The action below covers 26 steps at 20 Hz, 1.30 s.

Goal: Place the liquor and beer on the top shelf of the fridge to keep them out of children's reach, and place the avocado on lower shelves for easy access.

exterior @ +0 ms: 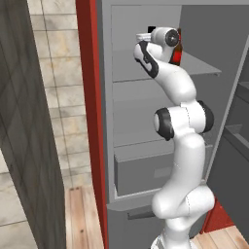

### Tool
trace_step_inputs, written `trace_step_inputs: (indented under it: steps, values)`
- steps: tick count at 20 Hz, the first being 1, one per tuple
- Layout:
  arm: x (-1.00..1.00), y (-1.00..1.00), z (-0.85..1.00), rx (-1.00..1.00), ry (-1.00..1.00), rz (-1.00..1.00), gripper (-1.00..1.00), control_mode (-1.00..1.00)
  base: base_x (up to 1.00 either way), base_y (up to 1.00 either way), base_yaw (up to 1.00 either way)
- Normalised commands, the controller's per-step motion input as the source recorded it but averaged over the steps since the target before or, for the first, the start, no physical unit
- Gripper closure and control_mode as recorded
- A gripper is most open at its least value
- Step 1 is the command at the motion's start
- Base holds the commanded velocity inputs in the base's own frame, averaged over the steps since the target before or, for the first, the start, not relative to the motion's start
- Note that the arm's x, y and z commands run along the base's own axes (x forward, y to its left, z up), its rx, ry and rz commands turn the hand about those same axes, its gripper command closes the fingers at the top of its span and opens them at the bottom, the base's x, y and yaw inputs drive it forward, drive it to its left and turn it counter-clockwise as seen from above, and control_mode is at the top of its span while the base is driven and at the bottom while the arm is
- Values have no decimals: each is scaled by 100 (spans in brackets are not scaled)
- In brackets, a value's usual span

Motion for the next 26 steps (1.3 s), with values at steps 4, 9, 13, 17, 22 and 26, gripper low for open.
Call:
trace_step_inputs:
  steps: [4,9,13,17,22,26]
  values:
    - [-4,4,0,-2,0,0,-100,-100,0,0,0]
    - [-37,10,-4,-7,0,0,-100,-100,0,0,0]
    - [-41,15,-18,-7,-2,0,-100,-100,0,0,0]
    - [-40,3,-7,-4,-2,0,-100,-100,0,0,0]
    - [-56,-4,0,-1,-1,0,-100,-100,0,0,0]
    - [-81,-17,0,0,0,0,-100,-100,0,0,0]
